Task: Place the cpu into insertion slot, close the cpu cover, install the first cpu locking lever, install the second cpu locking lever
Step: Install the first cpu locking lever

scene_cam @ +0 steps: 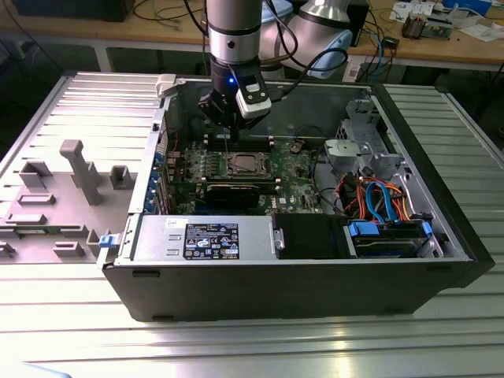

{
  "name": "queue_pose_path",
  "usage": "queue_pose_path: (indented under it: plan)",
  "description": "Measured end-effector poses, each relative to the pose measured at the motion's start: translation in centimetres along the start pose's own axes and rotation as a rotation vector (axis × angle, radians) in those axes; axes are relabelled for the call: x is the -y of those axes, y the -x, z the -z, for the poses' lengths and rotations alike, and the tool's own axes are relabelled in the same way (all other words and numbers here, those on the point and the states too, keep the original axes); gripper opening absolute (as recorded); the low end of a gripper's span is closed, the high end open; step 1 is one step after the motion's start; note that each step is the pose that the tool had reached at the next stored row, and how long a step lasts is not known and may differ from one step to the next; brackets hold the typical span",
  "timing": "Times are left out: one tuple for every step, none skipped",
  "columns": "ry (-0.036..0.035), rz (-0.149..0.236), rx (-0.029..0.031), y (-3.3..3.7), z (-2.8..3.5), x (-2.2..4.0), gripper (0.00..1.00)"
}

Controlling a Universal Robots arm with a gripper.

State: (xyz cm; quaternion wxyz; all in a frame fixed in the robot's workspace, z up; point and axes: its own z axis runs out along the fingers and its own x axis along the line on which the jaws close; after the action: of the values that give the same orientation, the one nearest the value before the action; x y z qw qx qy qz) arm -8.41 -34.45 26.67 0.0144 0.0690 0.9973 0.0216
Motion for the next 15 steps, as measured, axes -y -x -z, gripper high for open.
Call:
queue_pose_path:
  plan:
    - [0.0, 0.0, 0.0, 0.0, 0.0, 0.0, 0.11]
    - [0.0, 0.0, 0.0, 0.0, 0.0, 0.0, 0.11]
    - [0.0, 0.0, 0.0, 0.0, 0.0, 0.01, 0.11]
    - [0.0, 0.0, 0.0, -0.02, 0.0, 0.01, 0.11]
    - [0.0016, 0.0, -0.0002, -0.24, 0.01, 0.05, 0.11]
    - [0.0034, 0.0, -0.0005, -0.5, 0.02, 0.08, 0.11]
    - [0.0062, 0.0, -0.0008, -0.88, 0.03, 0.13, 0.11]
    - [0.0088, 0.0, -0.0012, -1.22, 0.04, 0.18, 0.11]
    - [0.012, 0.001, -0.0016, -1.67, 0.05, 0.24, 0.11]
    - [0.0147, 0.007, -0.0023, -1.81, 0.03, 0.25, 0.11]
    - [0.0158, 0.015, -0.003, -1.82, 0.02, 0.25, 0.11]
    - [0.0169, 0.025, -0.0036, -1.83, 0.01, 0.24, 0.11]
    - [0.0182, 0.046, -0.0047, -1.83, 0.0, 0.24, 0.11]
    - [0.0191, 0.072, -0.0063, -1.83, 0.0, 0.24, 0.11]
    - [0.0209, 0.083, -0.0072, -1.86, -0.01, 0.26, 0.11]
